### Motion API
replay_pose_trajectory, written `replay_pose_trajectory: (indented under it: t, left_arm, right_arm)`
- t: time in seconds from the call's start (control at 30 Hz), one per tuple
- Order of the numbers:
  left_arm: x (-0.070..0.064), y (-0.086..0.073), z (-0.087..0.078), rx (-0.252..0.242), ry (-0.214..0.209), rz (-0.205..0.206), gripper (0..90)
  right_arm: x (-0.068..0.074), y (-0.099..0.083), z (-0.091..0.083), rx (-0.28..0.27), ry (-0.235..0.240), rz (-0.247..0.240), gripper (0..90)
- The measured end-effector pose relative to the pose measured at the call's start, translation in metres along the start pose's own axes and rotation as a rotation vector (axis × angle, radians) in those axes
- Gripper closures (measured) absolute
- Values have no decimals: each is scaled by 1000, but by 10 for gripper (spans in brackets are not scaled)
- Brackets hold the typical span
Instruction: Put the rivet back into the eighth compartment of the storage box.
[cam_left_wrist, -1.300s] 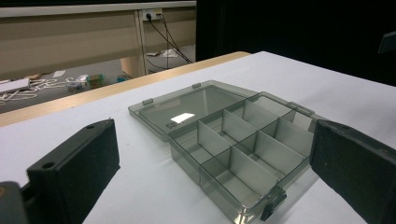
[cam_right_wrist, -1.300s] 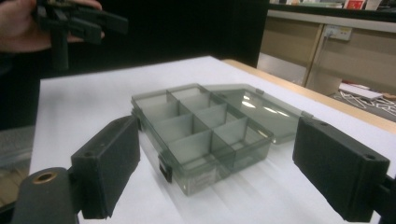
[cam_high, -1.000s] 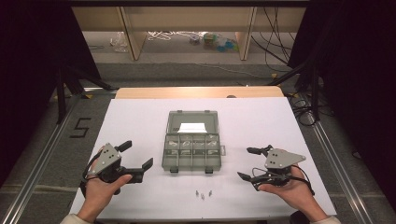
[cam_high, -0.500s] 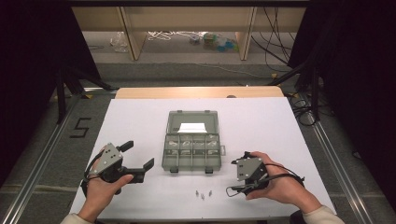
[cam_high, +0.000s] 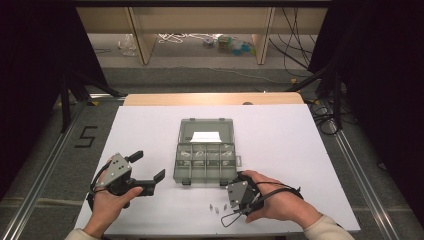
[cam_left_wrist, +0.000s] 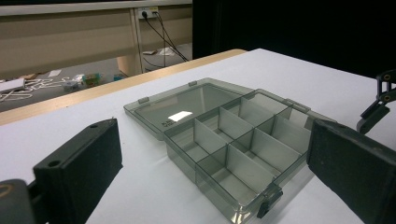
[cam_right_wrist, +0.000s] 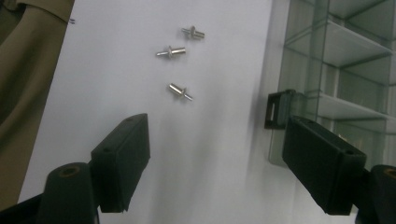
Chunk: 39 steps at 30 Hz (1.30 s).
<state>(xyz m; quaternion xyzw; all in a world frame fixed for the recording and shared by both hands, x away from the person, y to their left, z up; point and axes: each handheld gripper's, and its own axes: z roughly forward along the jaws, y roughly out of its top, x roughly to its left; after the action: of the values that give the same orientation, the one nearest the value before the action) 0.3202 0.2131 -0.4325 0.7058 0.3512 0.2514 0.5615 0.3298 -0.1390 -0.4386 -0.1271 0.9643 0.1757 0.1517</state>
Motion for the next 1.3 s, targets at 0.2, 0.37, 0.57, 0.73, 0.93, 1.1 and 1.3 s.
replay_pose_trajectory:
  t: [0.2, 0.37, 0.57, 0.73, 0.93, 1.1, 1.3]
  left_arm:
    - [0, 0, 1, -2, -5, 5, 31]
    - [0, 0, 1, -1, -8, 8, 32]
    - [1, 0, 0, -5, -5, -1, 33]
    - [0, 0, 1, -5, -5, -2, 35]
    - [0, 0, 1, -2, -9, 2, 34]
    - [0, 0, 1, -4, -7, 1, 34]
    - [1, 0, 1, -3, -11, 8, 35]
  right_arm:
    - [1, 5, 7, 12, 26, -12, 251]
    - [3, 11, 12, 22, 68, -28, 265]
    - [2, 15, 19, 25, 116, -41, 289]
    - [-1, 19, 24, 33, 159, -46, 331]
    - [-1, 20, 27, 67, 191, -3, 367]
    - [-3, 21, 30, 78, 212, -1, 414]
    - [-5, 23, 31, 83, 232, -4, 476]
